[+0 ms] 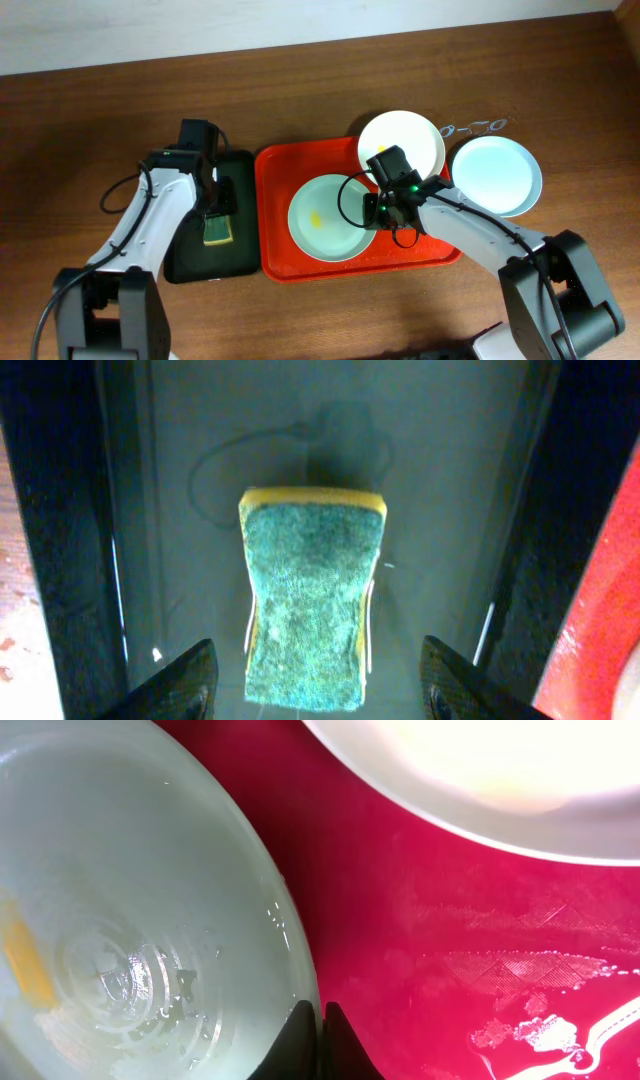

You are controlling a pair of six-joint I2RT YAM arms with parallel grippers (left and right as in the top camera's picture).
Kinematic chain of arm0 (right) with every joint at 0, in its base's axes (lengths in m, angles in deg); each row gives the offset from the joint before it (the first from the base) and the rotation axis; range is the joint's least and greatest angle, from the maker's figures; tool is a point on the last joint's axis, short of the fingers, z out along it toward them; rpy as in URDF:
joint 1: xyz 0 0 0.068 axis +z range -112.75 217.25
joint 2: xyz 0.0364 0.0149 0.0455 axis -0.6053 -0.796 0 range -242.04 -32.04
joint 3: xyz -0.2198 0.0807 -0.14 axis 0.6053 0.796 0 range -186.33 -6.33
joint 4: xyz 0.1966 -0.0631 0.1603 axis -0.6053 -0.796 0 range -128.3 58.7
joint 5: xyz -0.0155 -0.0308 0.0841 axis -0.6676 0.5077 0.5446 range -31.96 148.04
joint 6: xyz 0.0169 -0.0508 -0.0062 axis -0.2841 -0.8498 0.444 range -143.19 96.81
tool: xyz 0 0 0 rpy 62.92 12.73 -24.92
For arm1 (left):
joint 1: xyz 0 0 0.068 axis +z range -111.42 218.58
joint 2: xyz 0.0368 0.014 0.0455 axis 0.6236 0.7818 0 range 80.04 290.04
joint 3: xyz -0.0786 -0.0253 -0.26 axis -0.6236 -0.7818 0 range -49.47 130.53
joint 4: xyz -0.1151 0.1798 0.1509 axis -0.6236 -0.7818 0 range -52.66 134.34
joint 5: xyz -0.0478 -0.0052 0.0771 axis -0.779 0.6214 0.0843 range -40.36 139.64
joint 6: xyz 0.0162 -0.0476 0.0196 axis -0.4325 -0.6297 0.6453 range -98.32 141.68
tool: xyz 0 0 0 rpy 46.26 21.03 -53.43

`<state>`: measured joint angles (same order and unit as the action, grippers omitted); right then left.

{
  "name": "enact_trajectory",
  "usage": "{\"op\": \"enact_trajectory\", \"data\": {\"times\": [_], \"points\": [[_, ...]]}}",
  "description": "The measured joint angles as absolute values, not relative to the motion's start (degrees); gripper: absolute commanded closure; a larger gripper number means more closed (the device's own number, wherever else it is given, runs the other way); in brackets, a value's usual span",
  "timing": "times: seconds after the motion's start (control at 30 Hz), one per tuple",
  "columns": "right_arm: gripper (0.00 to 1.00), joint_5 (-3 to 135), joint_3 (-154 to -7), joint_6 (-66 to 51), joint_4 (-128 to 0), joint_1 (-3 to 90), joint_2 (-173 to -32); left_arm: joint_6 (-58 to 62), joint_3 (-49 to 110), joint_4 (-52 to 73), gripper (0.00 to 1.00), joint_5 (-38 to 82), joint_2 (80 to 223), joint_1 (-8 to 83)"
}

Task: Clean dirty plates on tray and stack at the side
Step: 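Lower the left gripper onto the sponge and grasp it, then carry the sponge with the left gripper onto the white plate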

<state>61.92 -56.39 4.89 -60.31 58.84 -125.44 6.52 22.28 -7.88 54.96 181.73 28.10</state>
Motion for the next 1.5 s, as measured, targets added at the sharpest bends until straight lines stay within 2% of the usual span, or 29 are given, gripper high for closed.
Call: {"op": "enact_trajectory", "data": {"times": [0.17, 0.33, 0.53, 0.67, 0.87, 1.1, 1.3, 1.43, 1.5], "points": [[0.96, 61.9, -56.4, 4.9, -60.4, 58.8, -125.4, 7.4, 22.3, -5.9, 0.35, 56.1, 187.3, 28.1], [0.96, 61.9, -56.4, 4.9, -60.4, 58.8, -125.4, 8.6, 22.2, -5.5, 0.42, 56.2, 190.2, 28.1], [0.96, 61.9, -56.4, 4.9, -60.4, 58.8, -125.4, 8.7, 22.2, -5.5, 0.41, 55.9, 190.2, 28.6], [0.96, 61.9, -56.4, 4.9, -60.4, 58.8, -125.4, 10.9, 22.3, -5.5, 0.42, 48.8, 190.2, 32.8], [0.96, 61.9, -56.4, 4.9, -60.4, 58.8, -125.4, 11.7, 22.3, -5.7, 0.46, 45.5, 190.2, 34.1], [0.96, 61.9, -56.4, 4.9, -60.4, 58.8, -125.4, 11.9, 22.3, -6.4, 0.4, 45.1, 189.4, 34.0], [0.96, 61.9, -56.4, 4.9, -60.4, 58.8, -125.4, 11.8, 21.8, -6.3, 0.41, 45.1, 186.0, 34.0], [0.96, 61.9, -56.4, 4.9, -60.4, 58.8, -125.4, 11.8, 19.7, -5.3, 0.44, 45.1, 186.0, 34.0], [0.96, 61.9, -56.4, 4.9, -60.4, 58.8, -125.4, 11.8, 19.0, -3.9, 0.5, 45.1, 186.0, 34.0]]}}
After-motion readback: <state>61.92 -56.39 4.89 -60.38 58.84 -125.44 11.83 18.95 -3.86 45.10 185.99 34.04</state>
